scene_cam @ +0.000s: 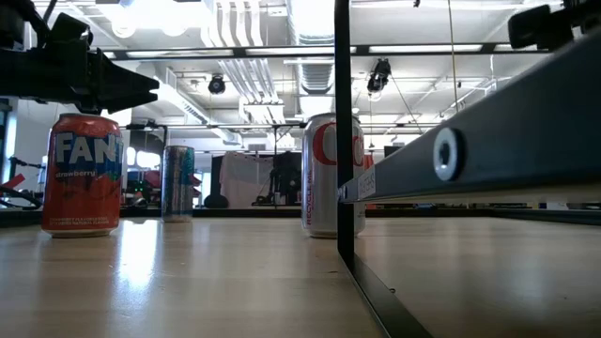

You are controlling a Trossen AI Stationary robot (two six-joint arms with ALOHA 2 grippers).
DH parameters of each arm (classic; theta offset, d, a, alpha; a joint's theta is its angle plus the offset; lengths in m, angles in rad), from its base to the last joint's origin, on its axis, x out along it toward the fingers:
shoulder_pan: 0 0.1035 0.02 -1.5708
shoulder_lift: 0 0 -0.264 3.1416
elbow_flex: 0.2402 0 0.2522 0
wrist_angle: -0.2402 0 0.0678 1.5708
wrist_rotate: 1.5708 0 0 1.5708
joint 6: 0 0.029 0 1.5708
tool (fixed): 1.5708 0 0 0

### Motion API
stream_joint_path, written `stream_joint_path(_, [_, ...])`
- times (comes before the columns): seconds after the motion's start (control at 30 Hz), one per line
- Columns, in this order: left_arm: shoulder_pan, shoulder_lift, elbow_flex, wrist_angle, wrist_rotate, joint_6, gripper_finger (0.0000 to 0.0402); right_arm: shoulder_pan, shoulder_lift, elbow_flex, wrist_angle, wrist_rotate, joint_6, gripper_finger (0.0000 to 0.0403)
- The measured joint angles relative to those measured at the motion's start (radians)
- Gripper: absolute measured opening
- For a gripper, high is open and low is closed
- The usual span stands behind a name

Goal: Place canned beverage on shelf
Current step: Put the white soda can aligned with the white soda can on the shelf

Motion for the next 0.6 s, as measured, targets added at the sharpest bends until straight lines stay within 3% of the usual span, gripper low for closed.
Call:
stream_joint_path(0.13, [0.000, 0.000, 0.000, 0.000, 0.000, 0.000, 0.0343, 0.000, -0.078, -0.004, 0.000, 0.000, -0.184, 0.0329])
stream_joint_path(0.33, [0.000, 0.000, 0.000, 0.000, 0.000, 0.000, 0.0343, 0.000, -0.149, -0.016, -0.002, 0.000, -0.715, 0.0329])
stream_joint_path(0.6, [0.000, 0.000, 0.000, 0.000, 0.000, 0.000, 0.0343, -0.002, -0.101, -0.054, 0.002, 0.060, -1.022, 0.0329])
